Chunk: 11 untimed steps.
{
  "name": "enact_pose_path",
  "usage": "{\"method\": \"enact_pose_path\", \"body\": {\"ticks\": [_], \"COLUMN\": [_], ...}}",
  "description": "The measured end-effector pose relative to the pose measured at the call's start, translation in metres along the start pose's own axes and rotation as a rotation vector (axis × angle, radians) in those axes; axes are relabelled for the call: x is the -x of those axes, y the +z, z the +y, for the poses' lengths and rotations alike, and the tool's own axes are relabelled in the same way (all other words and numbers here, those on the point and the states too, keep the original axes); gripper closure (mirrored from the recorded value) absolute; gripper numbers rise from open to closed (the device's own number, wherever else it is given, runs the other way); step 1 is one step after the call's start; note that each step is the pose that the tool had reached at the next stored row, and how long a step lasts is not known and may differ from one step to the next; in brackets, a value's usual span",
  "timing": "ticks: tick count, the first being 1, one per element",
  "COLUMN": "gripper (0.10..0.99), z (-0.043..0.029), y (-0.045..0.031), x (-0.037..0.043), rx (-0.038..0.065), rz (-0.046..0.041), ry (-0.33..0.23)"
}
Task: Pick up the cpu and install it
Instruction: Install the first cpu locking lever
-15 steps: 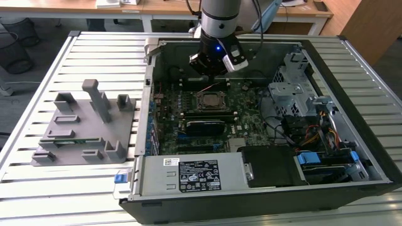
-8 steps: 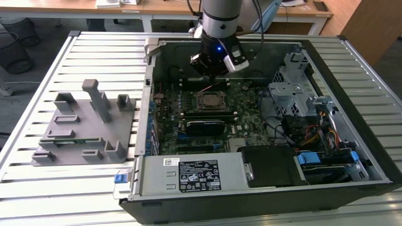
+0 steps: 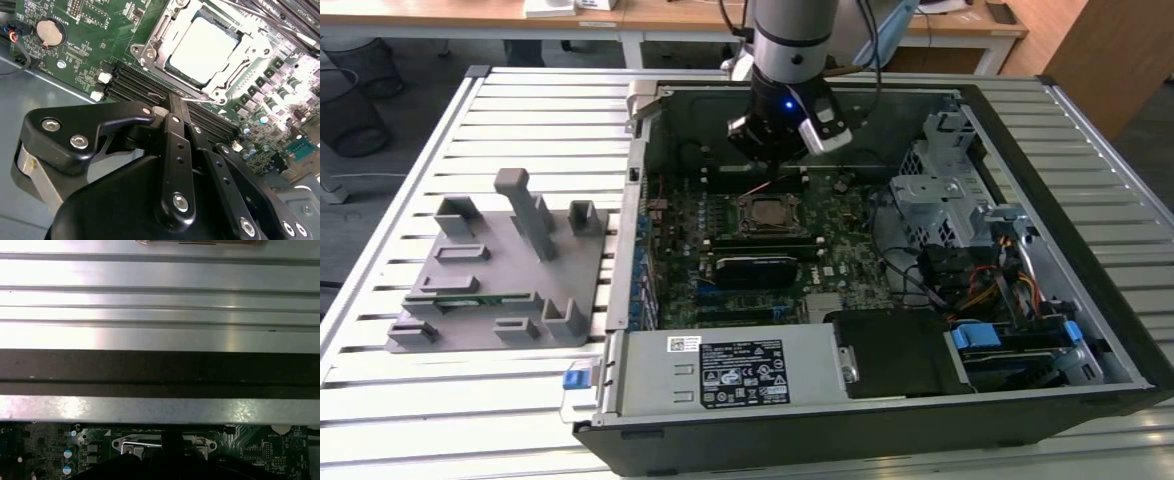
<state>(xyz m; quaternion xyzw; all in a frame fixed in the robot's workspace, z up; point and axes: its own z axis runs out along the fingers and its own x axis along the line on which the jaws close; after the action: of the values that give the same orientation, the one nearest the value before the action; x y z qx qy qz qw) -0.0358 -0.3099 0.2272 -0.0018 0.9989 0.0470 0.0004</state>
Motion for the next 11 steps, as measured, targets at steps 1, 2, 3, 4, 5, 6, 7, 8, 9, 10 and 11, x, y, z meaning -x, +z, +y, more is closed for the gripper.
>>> {"method": "enact_pose_path", "body": {"ticks": [1, 2, 3, 4, 5, 6, 7, 8, 9, 10, 11], "gripper": [0.98, 0.98, 0.98, 0.98, 0.98, 0.98, 0.98, 0.98, 0.98, 0.98, 0.98], "z": [0.0002, 0.0005, 0.0009, 0.0011, 0.0014, 0.0017, 0.0019, 0.0019, 0.0019, 0.0018, 0.0016], "y": [0.0008, 0.0016, 0.0024, 0.0032, 0.0039, 0.0046, 0.0054, 0.0061, 0.0068, 0.0077, 0.0089], "x": [0.0004, 0.0007, 0.0013, 0.0021, 0.0031, 0.0041, 0.0053, 0.0063, 0.0069, 0.007, 0.0071], "rx": [0.0, -0.001, -0.001, -0.001, -0.002, -0.002, -0.002, -0.002, -0.002, -0.002, -0.002], "rz": [0.0003, 0.0005, 0.0005, 0.0004, 0.0005, 0.0005, 0.0004, 0.0004, 0.0005, 0.0005, 0.0005], "ry": [-0.002, -0.003, -0.004, -0.004, -0.004, -0.004, -0.004, -0.004, -0.004, -0.004, -0.004]}}
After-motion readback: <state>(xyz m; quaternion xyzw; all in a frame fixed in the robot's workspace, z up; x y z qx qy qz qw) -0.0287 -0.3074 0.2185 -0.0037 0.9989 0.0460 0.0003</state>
